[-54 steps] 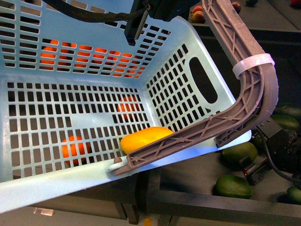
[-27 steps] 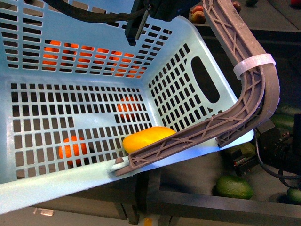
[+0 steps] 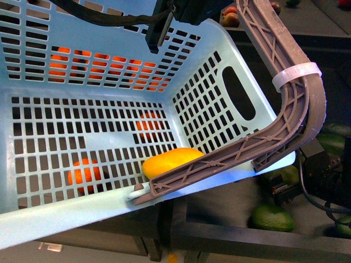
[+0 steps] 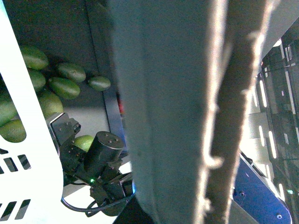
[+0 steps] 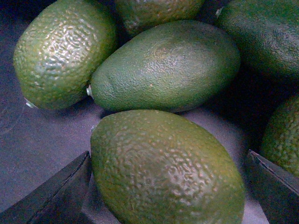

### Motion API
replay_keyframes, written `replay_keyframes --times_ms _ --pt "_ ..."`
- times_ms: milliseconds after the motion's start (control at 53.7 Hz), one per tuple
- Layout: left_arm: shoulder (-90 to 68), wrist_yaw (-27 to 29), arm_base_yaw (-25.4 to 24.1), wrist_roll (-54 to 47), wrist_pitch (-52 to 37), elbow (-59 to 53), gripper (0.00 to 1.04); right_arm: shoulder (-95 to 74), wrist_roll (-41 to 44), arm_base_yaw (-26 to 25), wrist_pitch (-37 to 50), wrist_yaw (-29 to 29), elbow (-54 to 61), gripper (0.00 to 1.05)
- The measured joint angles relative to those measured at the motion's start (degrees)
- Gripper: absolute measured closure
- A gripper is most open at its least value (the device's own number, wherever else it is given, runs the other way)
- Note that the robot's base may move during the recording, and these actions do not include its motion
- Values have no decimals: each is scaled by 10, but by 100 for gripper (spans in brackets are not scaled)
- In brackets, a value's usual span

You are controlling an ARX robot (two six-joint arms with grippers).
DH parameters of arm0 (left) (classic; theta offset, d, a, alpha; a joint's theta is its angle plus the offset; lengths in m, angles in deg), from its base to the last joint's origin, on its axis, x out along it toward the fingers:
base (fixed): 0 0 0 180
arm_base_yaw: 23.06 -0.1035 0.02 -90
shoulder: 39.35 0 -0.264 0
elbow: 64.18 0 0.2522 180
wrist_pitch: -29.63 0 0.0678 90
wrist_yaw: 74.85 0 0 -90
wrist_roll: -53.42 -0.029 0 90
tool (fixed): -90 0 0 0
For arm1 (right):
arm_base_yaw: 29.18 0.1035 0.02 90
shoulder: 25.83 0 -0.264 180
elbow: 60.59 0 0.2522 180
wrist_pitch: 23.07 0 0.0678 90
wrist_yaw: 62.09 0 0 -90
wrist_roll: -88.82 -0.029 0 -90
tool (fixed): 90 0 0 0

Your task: Pick mango and avocado into basket

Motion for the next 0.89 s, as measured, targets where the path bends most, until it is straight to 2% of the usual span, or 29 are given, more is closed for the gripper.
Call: replay_keyframes --times_ms 75,205,689,894 --pt "0 0 0 0 0 0 97 0 -3 1 0 4 0 20" --pt "0 0 0 0 0 0 97 0 -6 1 2 6 0 26" --pt "0 0 0 0 0 0 97 83 -74 -27 27 16 53 27" --pt "0 0 0 0 0 0 97 244 -189 -65 14 -3 106 28"
